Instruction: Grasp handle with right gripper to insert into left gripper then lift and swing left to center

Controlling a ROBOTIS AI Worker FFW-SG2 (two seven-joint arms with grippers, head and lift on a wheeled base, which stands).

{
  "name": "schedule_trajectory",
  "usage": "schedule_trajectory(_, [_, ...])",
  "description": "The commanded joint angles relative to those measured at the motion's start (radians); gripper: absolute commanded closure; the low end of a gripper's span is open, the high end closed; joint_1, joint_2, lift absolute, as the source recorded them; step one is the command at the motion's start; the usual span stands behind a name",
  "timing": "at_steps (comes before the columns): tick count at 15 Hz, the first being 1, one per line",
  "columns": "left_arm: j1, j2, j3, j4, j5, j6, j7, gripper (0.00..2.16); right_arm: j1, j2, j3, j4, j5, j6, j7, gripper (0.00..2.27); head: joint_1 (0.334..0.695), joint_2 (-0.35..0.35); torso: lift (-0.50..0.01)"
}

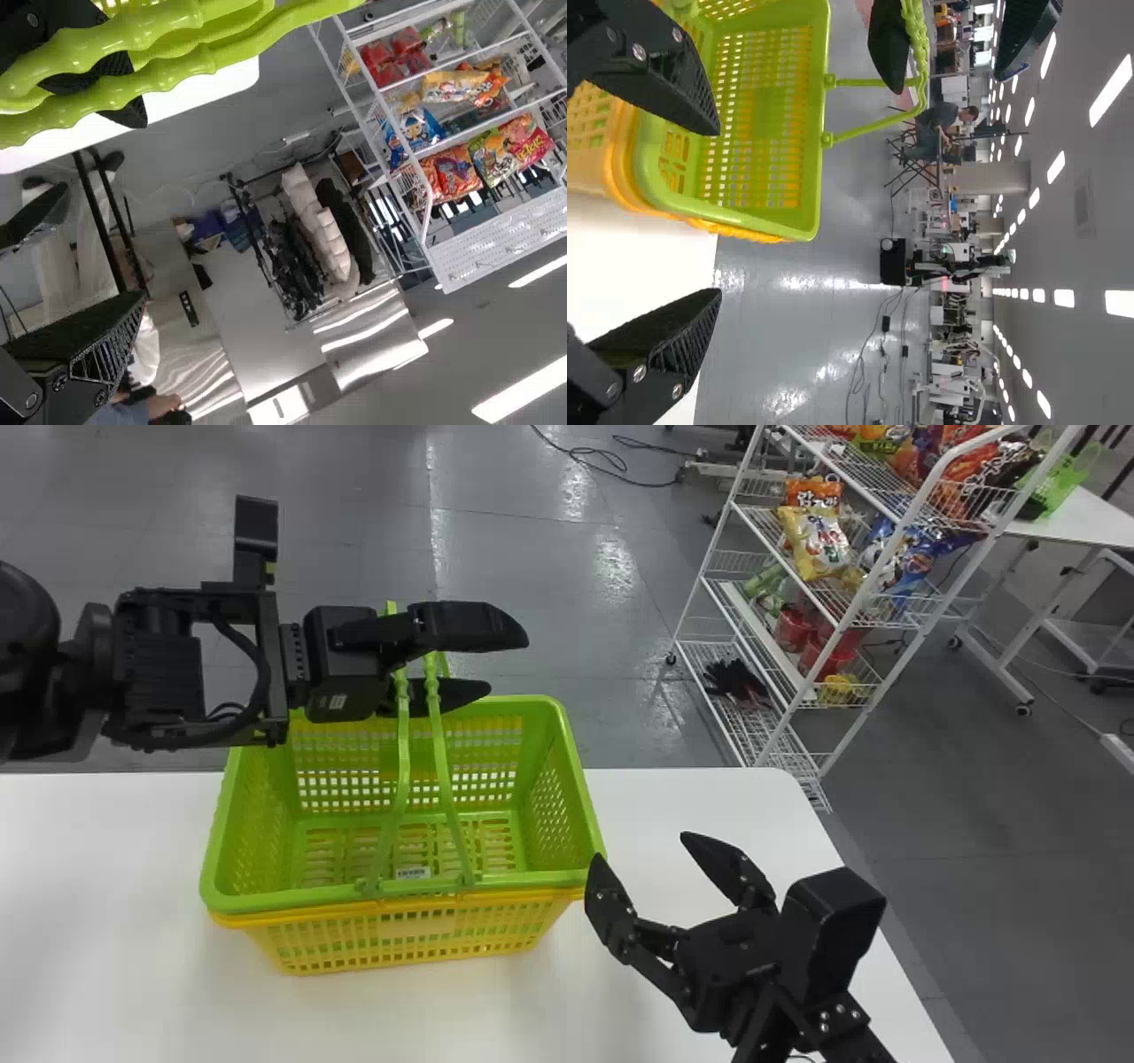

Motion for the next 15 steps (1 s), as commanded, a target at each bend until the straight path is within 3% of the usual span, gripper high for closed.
schedule_trajectory(1, [-0.018,0.002,-0.001,0.049,0.05,0.013,0.0,0.15,0.021,0.0,-0.006,0.017,-0.013,-0.055,0.0,0.05,0.695,-0.26,-0.093])
schedule_trajectory(9, [-0.073,0.008,-0.001,0.06,0.182,0.093,0.081,0.15,0.064,0.005,-0.01,0.063,-0.016,-0.174,0.005,0.05,0.695,-0.272,-0.093])
schedule_trajectory(15, [-0.199,0.019,-0.009,0.238,0.299,0.172,0.11,0.15,0.068,0.008,-0.01,0.106,-0.02,-0.22,0.008,0.05,0.695,-0.278,-0.093])
